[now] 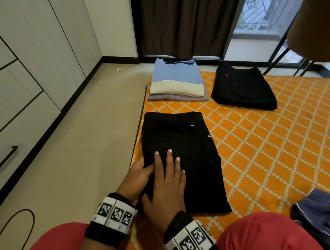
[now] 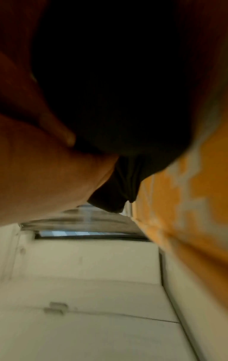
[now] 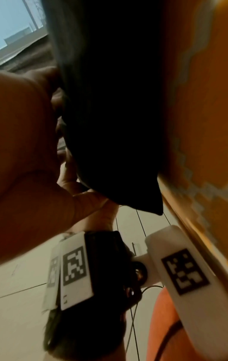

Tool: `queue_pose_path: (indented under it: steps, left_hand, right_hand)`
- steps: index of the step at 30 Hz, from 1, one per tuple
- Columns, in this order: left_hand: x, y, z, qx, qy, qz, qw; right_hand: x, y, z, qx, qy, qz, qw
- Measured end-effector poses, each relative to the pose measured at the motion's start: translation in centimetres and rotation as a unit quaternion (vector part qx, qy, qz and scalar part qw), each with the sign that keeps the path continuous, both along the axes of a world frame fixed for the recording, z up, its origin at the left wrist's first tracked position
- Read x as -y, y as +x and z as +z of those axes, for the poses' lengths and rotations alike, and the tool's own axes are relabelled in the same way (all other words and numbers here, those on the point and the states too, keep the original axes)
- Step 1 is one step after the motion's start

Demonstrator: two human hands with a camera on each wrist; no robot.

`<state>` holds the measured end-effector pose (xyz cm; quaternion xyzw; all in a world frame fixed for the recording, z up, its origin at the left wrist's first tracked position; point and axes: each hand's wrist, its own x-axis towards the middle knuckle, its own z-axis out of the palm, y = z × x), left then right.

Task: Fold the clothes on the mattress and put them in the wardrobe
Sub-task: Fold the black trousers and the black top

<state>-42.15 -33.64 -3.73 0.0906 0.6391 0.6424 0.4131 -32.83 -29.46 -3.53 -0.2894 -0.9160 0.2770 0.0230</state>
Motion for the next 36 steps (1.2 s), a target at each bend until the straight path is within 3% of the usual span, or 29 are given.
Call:
queue_pose_path:
  steps: [2,4,7,10,12,14,18,25,29,31,36]
  left_hand:
    - [0.0,-0.7,-1.3,0.106,0.011,0.053,0.993]
    - [0.0,-1.0,-2.6,0.085,-0.056,0.077,0.992]
    - [-0.5,-1.0,-3.9,-0.062,-0.162,0.111,0.979]
    - [-0.3,-1.0,-3.8,-0.284,-0.241,0.123,0.920]
    - [0.0,-1.0,-2.9,-0.358,-0.256,0.115,0.891]
    - [0.4,-0.6,-2.0,-0.332,-0.280,0.084,0.897]
    - [0.4,0.2,-1.5,-0.221,-0.267,0.004,0.938]
    - [0.5,0.3,-2.8,-0.189,-0.180,0.054,0.964]
    - [0.8,-1.3,-3.4,-0.004,-0.110,0.042,0.993]
    - [0.7,-1.9,-3.2,0.091,-0.056,0.021,0.994]
    - [-1.1,-2.5,-1.5,0.069,-0.042,0.033,0.996]
  right_hand:
    - [0.1,-0.1,0.1,0.023,0.038,-0.007,0.999]
    - [0.3,-0.4,-0.6,0.062,0.054,-0.008,0.997]
    - [0.3,-0.3,-1.6,0.059,0.048,0.021,0.997]
    - [0.2,-0.1,-1.6,0.062,0.002,0.017,0.998]
    - [-0.2,0.0,-0.7,0.066,-0.042,0.017,0.997]
    - [-0.4,0.0,0.1,0.053,-0.087,0.004,0.995]
    - [-1.2,0.0,1.1,0.022,-0.139,-0.023,0.990]
    - [-2.2,-0.1,0.8,0.055,-0.060,0.009,0.997]
    - [-2.2,0.1,1.2,0.073,-0.033,0.026,0.996]
    - [-2.2,0.2,1.4,0.081,-0.005,0.032,0.996]
    - [-3.3,0.2,1.4,0.054,-0.035,0.015,0.998]
